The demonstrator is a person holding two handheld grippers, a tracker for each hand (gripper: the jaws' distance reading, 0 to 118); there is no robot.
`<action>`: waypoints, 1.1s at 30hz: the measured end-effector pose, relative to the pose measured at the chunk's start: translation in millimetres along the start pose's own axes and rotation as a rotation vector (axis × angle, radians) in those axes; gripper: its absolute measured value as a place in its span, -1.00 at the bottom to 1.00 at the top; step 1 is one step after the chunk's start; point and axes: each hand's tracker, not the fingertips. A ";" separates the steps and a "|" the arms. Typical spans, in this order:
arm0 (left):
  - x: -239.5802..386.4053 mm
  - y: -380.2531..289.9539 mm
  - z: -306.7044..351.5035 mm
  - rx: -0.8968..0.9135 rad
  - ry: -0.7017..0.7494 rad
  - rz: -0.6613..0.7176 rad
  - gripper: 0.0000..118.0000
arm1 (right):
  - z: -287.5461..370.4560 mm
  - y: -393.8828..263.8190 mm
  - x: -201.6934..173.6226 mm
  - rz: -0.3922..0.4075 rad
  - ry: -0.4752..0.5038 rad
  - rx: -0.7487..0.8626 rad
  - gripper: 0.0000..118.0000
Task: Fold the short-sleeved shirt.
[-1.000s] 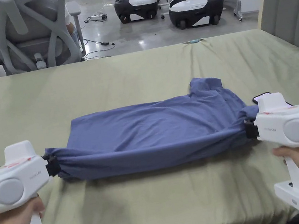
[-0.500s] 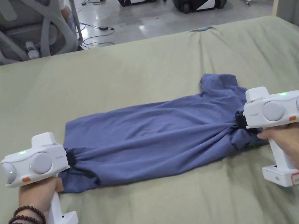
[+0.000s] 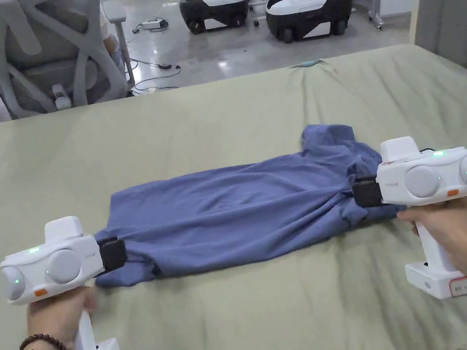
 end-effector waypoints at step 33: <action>-2.3 -2.9 -36.6 -0.134 -0.020 -0.061 -0.92 | -14.8 -13.4 -2.0 0.047 0.042 -0.034 -0.94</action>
